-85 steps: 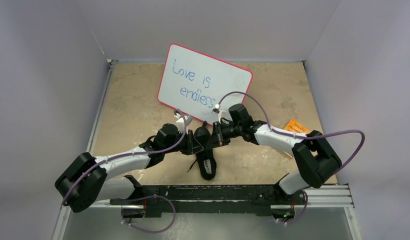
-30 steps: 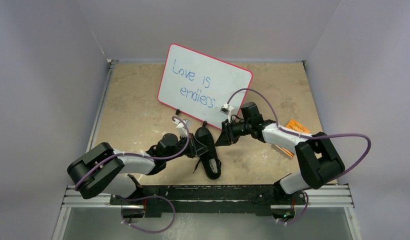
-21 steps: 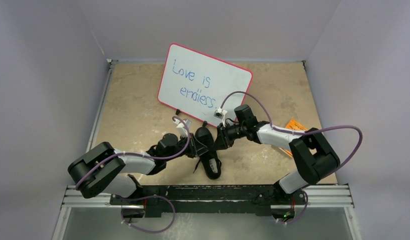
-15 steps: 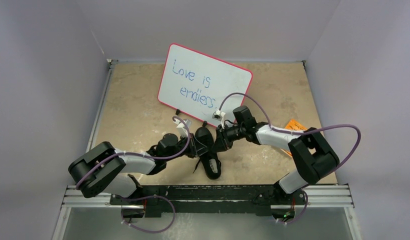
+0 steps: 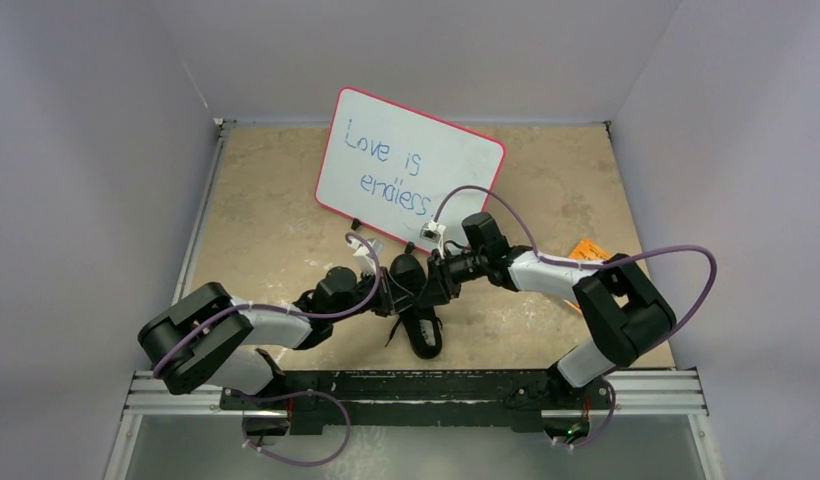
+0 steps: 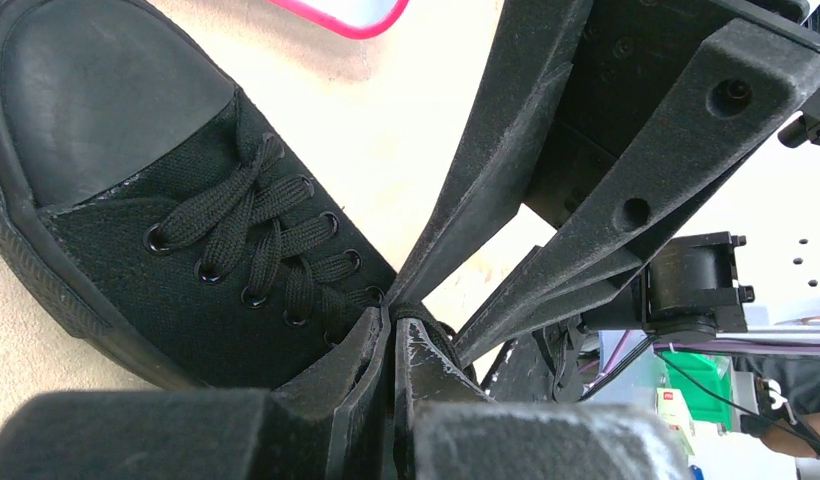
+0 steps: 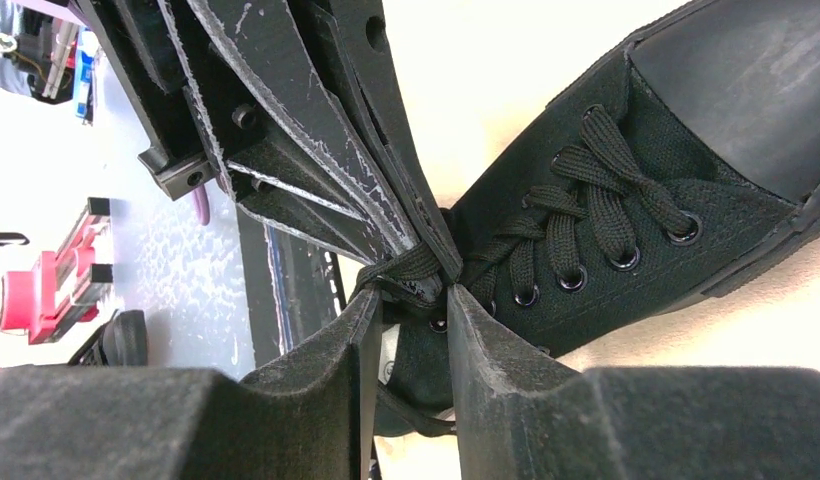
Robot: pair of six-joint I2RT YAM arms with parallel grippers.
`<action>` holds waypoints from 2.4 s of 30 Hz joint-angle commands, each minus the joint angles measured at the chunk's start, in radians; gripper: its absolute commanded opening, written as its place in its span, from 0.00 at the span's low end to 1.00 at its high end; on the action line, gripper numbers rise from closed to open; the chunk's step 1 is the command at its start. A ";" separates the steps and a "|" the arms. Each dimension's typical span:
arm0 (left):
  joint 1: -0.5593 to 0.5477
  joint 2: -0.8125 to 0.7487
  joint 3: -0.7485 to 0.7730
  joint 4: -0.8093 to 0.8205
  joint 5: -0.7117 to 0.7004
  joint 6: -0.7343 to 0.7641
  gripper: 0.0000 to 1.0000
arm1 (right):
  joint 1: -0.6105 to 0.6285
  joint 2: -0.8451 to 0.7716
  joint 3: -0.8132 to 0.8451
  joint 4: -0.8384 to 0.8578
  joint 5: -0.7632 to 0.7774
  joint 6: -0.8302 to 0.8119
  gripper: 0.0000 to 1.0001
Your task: Tie the shoes
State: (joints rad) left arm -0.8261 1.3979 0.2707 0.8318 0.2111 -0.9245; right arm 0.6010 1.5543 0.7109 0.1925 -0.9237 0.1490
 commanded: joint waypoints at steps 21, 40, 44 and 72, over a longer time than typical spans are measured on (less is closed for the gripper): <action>0.021 -0.253 -0.020 -0.170 -0.079 0.002 0.41 | 0.010 -0.070 -0.075 0.035 0.042 0.042 0.00; 0.056 -0.167 -0.065 -0.025 -0.064 -0.106 0.55 | 0.006 -0.093 -0.071 0.015 0.051 0.039 0.00; 0.056 -0.056 -0.042 0.066 0.013 -0.127 0.55 | 0.005 -0.093 -0.061 0.009 0.050 0.043 0.00; 0.073 -0.345 -0.011 -0.467 -0.085 -0.111 0.00 | 0.003 -0.148 0.089 -0.294 0.452 0.102 0.00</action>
State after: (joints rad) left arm -0.7593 1.1305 0.2169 0.5499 0.1940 -1.0306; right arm 0.6067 1.4155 0.7776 -0.0940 -0.5770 0.1959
